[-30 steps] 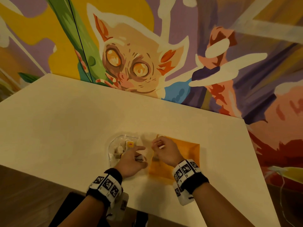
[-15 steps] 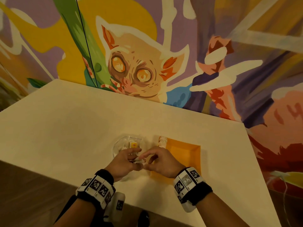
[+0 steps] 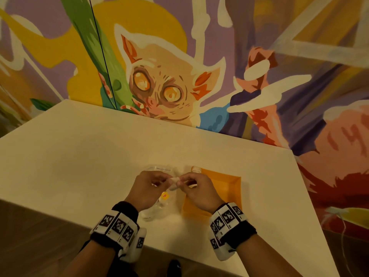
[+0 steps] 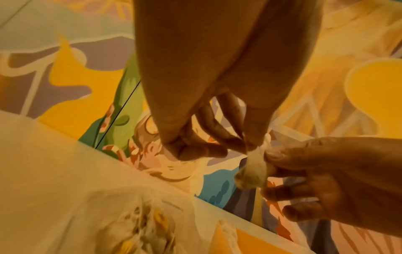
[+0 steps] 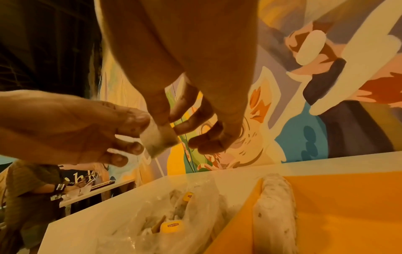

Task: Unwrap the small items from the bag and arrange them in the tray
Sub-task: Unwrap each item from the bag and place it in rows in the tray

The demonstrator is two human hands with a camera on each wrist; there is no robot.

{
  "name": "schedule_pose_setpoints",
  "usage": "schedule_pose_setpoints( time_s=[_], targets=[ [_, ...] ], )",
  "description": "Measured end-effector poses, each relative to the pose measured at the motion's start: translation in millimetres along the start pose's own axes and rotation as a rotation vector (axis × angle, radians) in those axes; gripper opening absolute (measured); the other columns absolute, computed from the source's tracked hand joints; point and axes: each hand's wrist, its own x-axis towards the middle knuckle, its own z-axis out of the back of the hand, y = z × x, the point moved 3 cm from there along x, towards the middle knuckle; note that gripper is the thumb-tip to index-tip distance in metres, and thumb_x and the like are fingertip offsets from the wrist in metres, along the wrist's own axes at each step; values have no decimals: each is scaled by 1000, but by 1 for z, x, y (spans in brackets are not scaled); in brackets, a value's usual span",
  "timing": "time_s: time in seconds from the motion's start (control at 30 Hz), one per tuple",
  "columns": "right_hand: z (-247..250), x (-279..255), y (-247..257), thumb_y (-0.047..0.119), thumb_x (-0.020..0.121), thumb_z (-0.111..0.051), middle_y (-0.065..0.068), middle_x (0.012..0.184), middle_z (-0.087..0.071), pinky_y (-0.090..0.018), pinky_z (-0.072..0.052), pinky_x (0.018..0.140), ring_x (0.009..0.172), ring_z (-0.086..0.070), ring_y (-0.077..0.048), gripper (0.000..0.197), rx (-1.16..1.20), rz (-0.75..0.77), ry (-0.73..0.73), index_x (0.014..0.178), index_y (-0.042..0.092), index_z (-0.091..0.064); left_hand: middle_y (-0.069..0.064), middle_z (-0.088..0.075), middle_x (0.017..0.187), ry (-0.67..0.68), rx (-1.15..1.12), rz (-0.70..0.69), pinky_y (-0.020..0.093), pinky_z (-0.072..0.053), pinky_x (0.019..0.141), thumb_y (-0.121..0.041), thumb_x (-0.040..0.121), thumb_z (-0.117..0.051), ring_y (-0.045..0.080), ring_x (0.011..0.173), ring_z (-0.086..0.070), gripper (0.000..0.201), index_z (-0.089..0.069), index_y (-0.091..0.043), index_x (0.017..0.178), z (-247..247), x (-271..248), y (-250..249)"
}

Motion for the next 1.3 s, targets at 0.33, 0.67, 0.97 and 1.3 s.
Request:
schedule_pose_setpoints(
  time_s=[0.33, 0.67, 0.97, 1.3],
  targets=[
    [5, -2, 2, 30, 83, -74, 15, 85, -66, -26, -54, 73, 83, -64, -6, 9, -49, 36, 26, 87, 25, -67, -22, -69, 84, -103, 175, -57, 3, -37, 62, -23, 84, -74, -10, 73, -53, 16, -74, -37, 78, 3, 7, -16],
    [6, 2, 10, 25, 86, -72, 9, 79, -66, -9, -40, 62, 74, -59, 1, 14, -58, 63, -24, 93, 13, -74, -15, -74, 83, -100, 164, -10, 13, -39, 63, -26, 85, -73, -2, 67, -55, 17, -72, -37, 72, 8, 9, -18],
    [0, 2, 9, 34, 85, -72, -12, 66, -58, -20, -39, 61, 64, -52, -13, 33, -101, 62, 31, 66, 9, -61, -12, -72, 86, -94, 165, -43, 1, -35, 66, -20, 85, -73, -20, 77, -51, 6, -78, -21, 82, 0, 10, -23],
    [-2, 4, 0, 50, 78, -70, -16, 69, -61, -39, -49, 70, 67, -58, -21, 48, -75, 37, 55, 69, 4, -62, -13, -72, 89, -90, 179, -46, 0, -34, 67, -22, 86, -72, -21, 79, -50, 7, -76, -25, 80, -3, 11, -22]
  ],
)
